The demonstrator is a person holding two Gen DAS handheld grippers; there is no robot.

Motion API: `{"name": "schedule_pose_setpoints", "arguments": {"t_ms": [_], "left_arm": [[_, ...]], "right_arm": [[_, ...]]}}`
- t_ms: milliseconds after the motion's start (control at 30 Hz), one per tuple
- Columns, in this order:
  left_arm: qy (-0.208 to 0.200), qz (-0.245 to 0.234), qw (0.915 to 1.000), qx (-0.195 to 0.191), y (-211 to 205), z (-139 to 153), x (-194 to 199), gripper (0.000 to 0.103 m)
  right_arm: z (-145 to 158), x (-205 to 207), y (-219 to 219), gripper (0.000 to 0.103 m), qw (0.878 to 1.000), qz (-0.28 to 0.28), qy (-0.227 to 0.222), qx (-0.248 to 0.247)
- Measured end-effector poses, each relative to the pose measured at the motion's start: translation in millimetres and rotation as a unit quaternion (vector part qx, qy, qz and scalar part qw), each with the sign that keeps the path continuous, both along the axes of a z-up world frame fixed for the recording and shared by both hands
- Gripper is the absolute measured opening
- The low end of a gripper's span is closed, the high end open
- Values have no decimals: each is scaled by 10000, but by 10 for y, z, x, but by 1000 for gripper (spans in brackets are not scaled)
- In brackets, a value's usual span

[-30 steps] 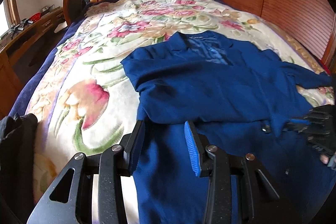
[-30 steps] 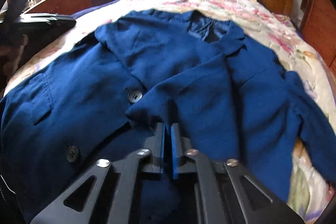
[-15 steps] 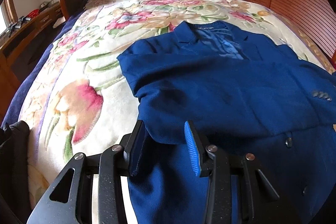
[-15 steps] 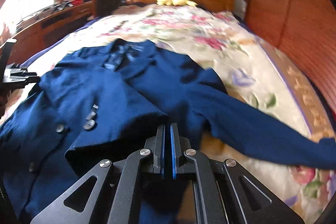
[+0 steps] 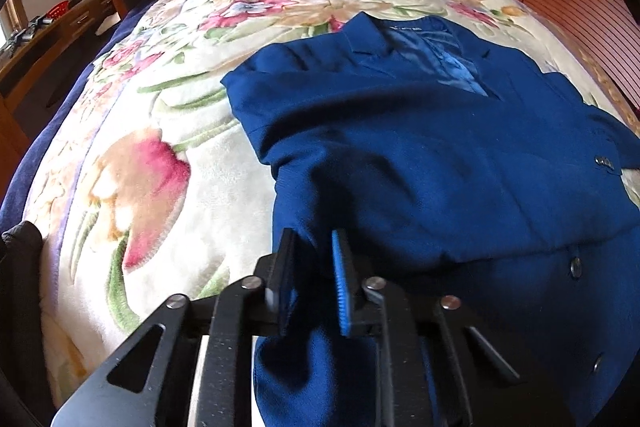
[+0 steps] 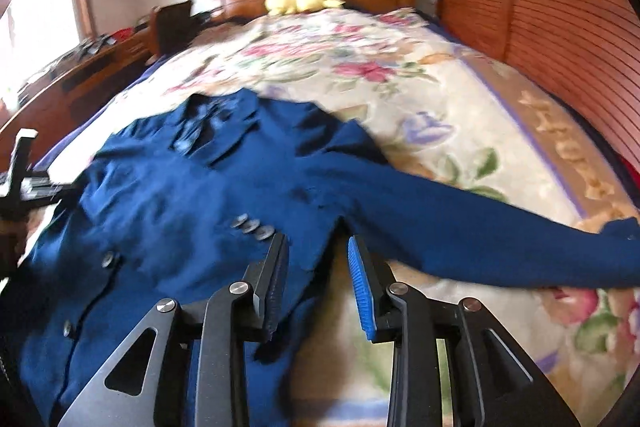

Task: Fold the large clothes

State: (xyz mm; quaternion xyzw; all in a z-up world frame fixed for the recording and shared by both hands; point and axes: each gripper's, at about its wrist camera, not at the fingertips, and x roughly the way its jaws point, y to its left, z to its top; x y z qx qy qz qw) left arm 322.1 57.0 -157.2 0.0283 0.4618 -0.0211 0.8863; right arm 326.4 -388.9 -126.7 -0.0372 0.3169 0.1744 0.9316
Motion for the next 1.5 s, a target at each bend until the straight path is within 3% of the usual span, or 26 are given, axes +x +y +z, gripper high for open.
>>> {"name": "schedule_pose_setpoints", "arguments": {"t_ms": [100,200,367,600,700,833,1033,1300,1500], "left_arm": [[-2,50,10000,-75,63,1,-2,9],[-84,188,9997,161,136,38,-11,8],[-25,223,9997,2,327,40,-22,7],[-283,173,9994,-89,342,143,-197,9],[-335,218,9992,-98,359,164,-278,19],[-512,197,9973,-490,414,249,-448,33],[-858,71,9945,-599,307,492,-727,41],[-1332,-90,9900,-452,-65,803,-1000,41],[-1391,-386,9881,-527,-418,746,-1112,41]], "right_arm": [[-120,-25,188,32,9988,463,154,-84],[-252,-29,369,32,9961,776,289,-298],[-367,-38,454,32,9945,850,306,-526],[-561,82,500,32,9934,862,532,-545],[-559,87,477,32,9942,837,493,-459],[-564,63,487,32,9944,820,451,-483],[-592,35,501,32,9946,812,437,-470],[-584,42,493,32,9946,815,464,-447],[-586,43,491,32,9946,817,470,-431]]}}
